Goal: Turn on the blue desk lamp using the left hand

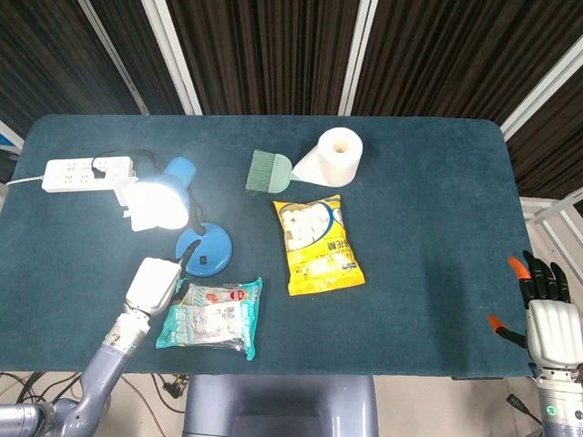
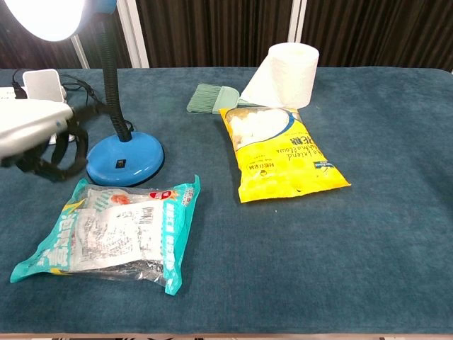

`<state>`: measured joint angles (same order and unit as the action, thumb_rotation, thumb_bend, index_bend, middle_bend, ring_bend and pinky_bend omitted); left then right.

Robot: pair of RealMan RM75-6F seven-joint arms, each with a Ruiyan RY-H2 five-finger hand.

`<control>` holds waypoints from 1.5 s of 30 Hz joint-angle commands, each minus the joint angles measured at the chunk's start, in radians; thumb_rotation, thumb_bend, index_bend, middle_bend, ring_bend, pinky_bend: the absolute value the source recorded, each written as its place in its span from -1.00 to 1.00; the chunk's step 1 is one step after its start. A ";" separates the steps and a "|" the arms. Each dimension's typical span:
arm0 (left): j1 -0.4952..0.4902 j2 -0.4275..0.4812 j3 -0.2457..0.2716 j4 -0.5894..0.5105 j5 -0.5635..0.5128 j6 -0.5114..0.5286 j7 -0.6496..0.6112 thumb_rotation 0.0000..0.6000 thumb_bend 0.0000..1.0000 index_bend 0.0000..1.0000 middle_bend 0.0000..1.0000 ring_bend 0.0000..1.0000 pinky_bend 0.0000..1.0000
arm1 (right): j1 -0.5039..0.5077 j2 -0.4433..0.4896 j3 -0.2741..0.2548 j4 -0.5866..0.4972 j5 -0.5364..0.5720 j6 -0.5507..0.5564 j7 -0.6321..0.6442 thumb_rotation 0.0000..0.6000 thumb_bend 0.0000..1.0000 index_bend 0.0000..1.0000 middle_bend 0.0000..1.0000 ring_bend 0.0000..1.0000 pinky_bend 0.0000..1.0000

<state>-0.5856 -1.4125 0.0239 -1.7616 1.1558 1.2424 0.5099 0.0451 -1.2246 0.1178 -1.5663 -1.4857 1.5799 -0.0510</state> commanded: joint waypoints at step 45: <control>0.435 0.250 0.015 0.072 0.155 0.312 -0.243 1.00 -0.74 -0.92 -1.00 -1.00 -0.77 | -0.013 0.059 -0.040 -0.104 -0.043 -0.005 -0.087 1.00 -0.55 -0.72 -0.89 -0.81 -1.00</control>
<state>-0.1557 -1.1687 0.0420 -1.6822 1.3064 1.5505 0.2706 0.0328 -1.1661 0.0787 -1.6701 -1.5280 1.5748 -0.1377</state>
